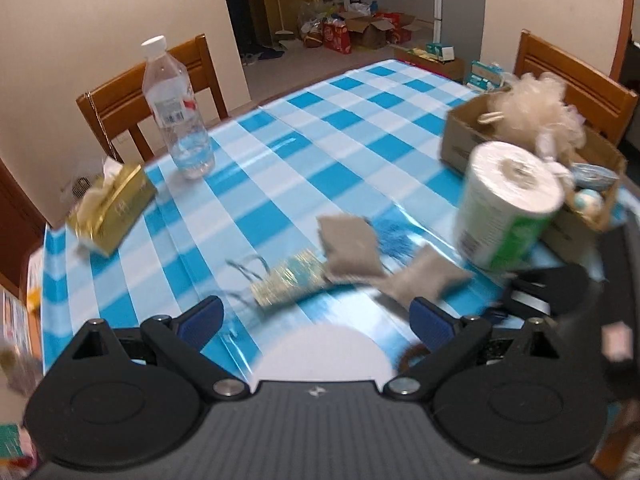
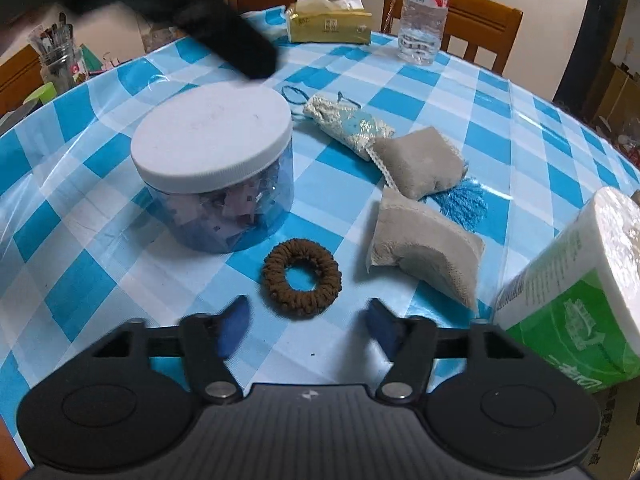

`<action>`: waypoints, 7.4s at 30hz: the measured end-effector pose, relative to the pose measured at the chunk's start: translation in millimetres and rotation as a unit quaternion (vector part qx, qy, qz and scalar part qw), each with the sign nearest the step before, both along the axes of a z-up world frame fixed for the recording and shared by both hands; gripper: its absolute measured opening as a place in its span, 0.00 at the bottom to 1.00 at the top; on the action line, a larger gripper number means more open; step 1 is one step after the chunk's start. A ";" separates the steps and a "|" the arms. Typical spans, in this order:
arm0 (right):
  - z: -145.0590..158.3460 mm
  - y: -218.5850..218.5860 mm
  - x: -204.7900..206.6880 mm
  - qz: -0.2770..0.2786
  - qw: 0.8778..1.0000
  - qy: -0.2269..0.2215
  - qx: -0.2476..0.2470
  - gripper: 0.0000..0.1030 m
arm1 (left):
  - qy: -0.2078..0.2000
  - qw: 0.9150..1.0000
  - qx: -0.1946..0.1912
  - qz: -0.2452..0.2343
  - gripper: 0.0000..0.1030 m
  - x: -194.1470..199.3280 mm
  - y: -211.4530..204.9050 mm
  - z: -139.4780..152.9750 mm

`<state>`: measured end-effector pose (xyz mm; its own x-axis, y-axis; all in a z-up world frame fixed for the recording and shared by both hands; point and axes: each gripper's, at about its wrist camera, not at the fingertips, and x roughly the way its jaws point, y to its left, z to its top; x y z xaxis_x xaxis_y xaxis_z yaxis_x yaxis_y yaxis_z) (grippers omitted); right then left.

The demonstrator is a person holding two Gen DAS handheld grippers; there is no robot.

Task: Organize soft objects
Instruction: 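Move the left tool to the patterned pouch while the right tool approaches the brown hair tie, then close the left tool on the patterned pouch while the right tool grasps the brown hair tie, then carry the pouch and hair tie over the cardboard box with both tools, then open the left tool over the box while the right tool releases the hair tie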

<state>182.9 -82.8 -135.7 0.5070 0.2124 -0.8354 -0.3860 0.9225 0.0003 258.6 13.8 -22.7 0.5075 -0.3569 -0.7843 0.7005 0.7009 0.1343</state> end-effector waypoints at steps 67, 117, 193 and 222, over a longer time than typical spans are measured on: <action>-6.6 9.5 5.6 -0.020 0.998 0.048 -0.018 1.00 | 0.109 0.980 0.065 -0.155 0.68 119.9 -42.5 -96.3; 42.4 13.4 -5.9 -0.032 0.999 -0.017 -0.014 0.38 | 0.046 0.992 0.024 -0.116 0.16 76.5 -13.0 -6.5; 106.9 -310.6 -96.4 -0.149 0.984 -0.073 -0.070 0.38 | 0.087 0.994 -0.058 0.017 0.92 -33.4 -305.6 22.7; 112.8 -324.4 -87.1 -0.215 0.973 -0.082 -0.032 1.00 | 0.035 0.998 -0.052 -0.025 0.93 -78.0 -263.4 38.9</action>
<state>95.8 -407.1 -22.8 0.6643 -0.0985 -0.7409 0.0447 0.9947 -0.0921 180.6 -249.6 16.1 0.4330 -0.4608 -0.7747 0.7397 0.6728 0.0132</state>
